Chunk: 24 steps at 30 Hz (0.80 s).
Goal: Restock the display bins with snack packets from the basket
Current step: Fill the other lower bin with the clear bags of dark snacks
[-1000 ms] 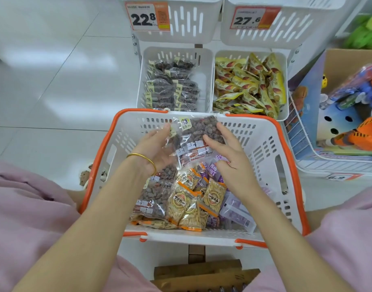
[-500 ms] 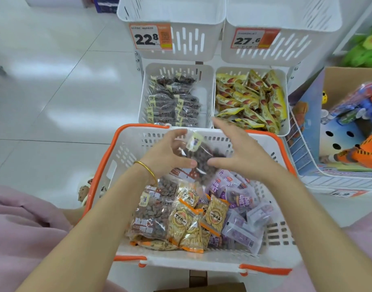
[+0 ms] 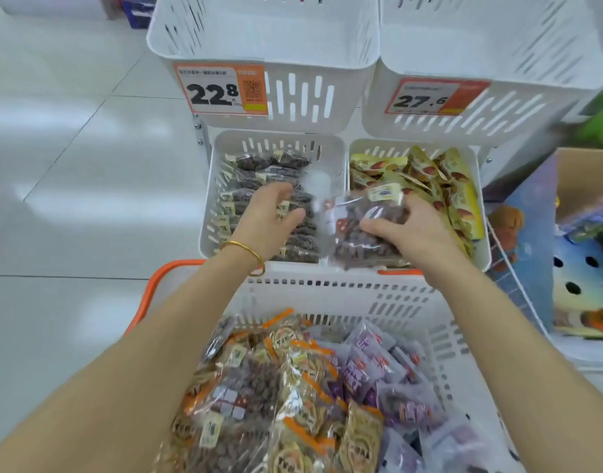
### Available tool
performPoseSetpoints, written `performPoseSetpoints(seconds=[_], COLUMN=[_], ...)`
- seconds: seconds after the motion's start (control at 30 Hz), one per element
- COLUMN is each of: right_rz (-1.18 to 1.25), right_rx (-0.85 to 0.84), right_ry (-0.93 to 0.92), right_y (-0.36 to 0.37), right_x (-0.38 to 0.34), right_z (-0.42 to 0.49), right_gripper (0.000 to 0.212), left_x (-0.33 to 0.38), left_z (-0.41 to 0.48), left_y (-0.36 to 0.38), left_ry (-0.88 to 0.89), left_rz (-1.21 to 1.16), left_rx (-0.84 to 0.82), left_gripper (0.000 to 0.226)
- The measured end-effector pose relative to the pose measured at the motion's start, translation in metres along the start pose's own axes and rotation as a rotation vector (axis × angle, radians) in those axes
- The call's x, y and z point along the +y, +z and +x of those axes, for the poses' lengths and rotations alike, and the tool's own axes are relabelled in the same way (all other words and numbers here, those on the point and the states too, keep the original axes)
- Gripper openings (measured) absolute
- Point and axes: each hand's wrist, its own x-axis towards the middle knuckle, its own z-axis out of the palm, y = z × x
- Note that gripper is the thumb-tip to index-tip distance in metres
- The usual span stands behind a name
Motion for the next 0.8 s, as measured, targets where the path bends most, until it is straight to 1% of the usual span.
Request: performPoseSetpoints(seconds=[0.03,0.1,0.17,0.2,0.23,0.27,0.3,0.37,0.47,0.53,0.6,0.63,0.67,0.73,0.77,0.8], right_rz=[0.064,0.099,0.106,0.106,0.104,0.091,0.074,0.049,-0.003,-0.055,-0.108,-0.155,-0.224,-0.453,-0.599,-0.726], right_rx=[0.085,0.187,0.216,0.219,0.215,0.213,0.201,0.166,0.165,0.198,0.247,0.275,0.303,0.336,0.34,0.345], right_ry=[0.039,0.101,0.143,0.163,0.176,0.175,0.17,0.166,0.145,0.109,0.004,-0.077,-0.168,-0.32,-0.37,-0.412], right_y=[0.002,0.008,0.016,0.021,0.026,0.03,0.034,0.04,0.048,0.052,0.055,0.057,0.06,0.067,0.072,0.078], right_x=[0.005,0.013,0.019,0.02,0.022,0.023,0.024,0.028,0.036,0.034,0.024,0.016,0.007,-0.005,-0.009,-0.011], right_z=[0.009,0.025,0.039,0.044,0.049,0.053,0.056,0.06,0.062,0.063,0.067,0.071,0.075,0.088,0.096,0.103], right_gripper=[0.023,0.023,0.029,0.035,0.036,0.032,0.027,0.024,0.039,0.043,0.043,0.044,0.044,0.046,0.048,0.049], left_x=[-0.013,-0.034,-0.049,-0.053,-0.058,-0.061,-0.065,-0.072,-0.081,-0.083,-0.082,-0.08,-0.08,-0.08,-0.08,-0.081], left_z=[0.012,0.031,0.046,0.051,0.055,0.058,0.059,0.06,0.061,0.062,0.064,0.066,0.067,0.074,0.078,0.083], left_y=[0.006,0.022,0.037,0.041,0.044,0.044,0.043,0.039,0.031,0.029,0.028,0.025,0.022,0.015,0.013,0.012], left_ry=[0.026,0.157,0.274,0.286,0.278,0.275,0.279,0.307,0.317,0.314,0.322,0.339,0.364,0.381,0.362,0.34], left_rz=[0.141,0.428,0.645,0.735,0.813,0.877,0.924,0.976,1.02,1.016,0.927,0.86,0.803,0.745,0.731,0.732], left_rx=[-0.009,-0.164,-0.34,-0.407,-0.464,-0.504,-0.532,-0.552,-0.575,-0.588,-0.556,-0.502,-0.41,-0.159,-0.067,-0.029], left_gripper=[0.048,0.047,0.047,0.044,0.041,0.039,0.037,0.037,0.044,0.045,0.041,0.036,0.033,0.031,0.034,0.039])
